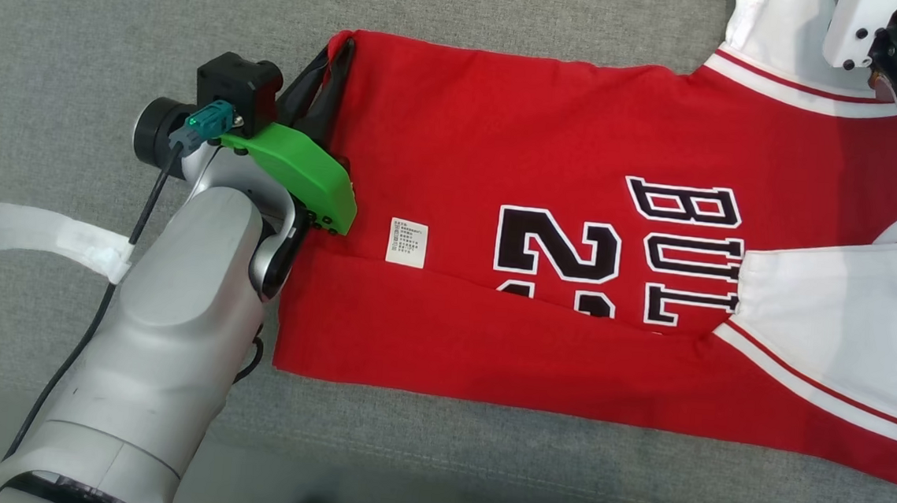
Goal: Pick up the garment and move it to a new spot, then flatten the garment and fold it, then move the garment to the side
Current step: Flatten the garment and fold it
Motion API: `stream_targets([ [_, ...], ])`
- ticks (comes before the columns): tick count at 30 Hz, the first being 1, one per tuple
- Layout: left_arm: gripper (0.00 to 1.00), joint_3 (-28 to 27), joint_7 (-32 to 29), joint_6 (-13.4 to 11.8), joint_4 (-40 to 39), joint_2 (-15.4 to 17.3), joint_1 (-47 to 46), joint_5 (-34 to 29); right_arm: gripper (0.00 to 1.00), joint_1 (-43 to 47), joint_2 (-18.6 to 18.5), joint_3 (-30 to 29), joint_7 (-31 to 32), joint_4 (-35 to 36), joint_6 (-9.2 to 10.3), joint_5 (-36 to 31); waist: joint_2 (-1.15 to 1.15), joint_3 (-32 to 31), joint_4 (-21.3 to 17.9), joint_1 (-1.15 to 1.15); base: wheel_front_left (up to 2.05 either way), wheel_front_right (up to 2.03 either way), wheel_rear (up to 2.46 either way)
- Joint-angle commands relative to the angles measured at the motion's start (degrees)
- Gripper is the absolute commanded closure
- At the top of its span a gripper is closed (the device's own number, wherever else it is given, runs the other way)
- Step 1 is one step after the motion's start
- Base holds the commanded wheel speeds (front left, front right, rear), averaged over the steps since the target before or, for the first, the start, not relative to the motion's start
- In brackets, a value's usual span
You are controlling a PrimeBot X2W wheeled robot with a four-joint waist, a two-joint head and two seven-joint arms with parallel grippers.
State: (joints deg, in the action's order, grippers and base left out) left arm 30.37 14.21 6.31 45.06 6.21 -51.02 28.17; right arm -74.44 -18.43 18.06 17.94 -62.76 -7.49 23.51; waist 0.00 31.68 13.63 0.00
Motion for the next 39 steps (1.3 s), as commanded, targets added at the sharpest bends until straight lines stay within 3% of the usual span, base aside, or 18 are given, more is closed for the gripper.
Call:
stream_targets([
  [1, 1.00, -0.1, 0.4, 0.2, 0.2, 0.3, -0.9, 0.3, 1.00, 0.3, 0.1, 0.5, -0.4, -1.0, 0.02, 0.1, 0.00, 0.0, 0.0, 0.00, 0.00, 0.00, 0.00],
  [7, 1.00, -1.6, 0.5, 0.3, 0.8, 1.2, -0.9, 2.4, 1.00, -0.3, 0.5, 1.9, -5.5, -1.1, 0.05, 1.1, 0.00, -0.6, -1.2, 0.00, 0.00, 0.00, 0.00],
  [16, 1.00, -3.3, -0.2, 0.7, 2.1, 3.4, 0.6, 5.6, 1.00, 4.4, -0.6, 6.8, -10.9, 6.8, 0.04, 8.7, 0.00, -3.6, -4.6, 0.00, 0.00, 0.00, 0.00],
  [28, 1.00, -5.8, 0.2, 1.0, -0.7, 8.6, 6.9, 9.8, 1.00, 18.7, -7.7, 13.4, -15.8, 26.7, 0.02, 25.2, 0.00, -10.2, -10.0, 0.00, 0.00, 0.00, 0.00],
  [39, 1.00, -8.6, 0.8, 0.9, -12.9, 13.4, 20.7, 12.1, 1.00, 37.4, -13.4, 14.9, -21.6, 45.5, 0.02, 33.7, 0.00, -16.5, -13.2, 0.00, 0.00, 0.00, 0.00],
])
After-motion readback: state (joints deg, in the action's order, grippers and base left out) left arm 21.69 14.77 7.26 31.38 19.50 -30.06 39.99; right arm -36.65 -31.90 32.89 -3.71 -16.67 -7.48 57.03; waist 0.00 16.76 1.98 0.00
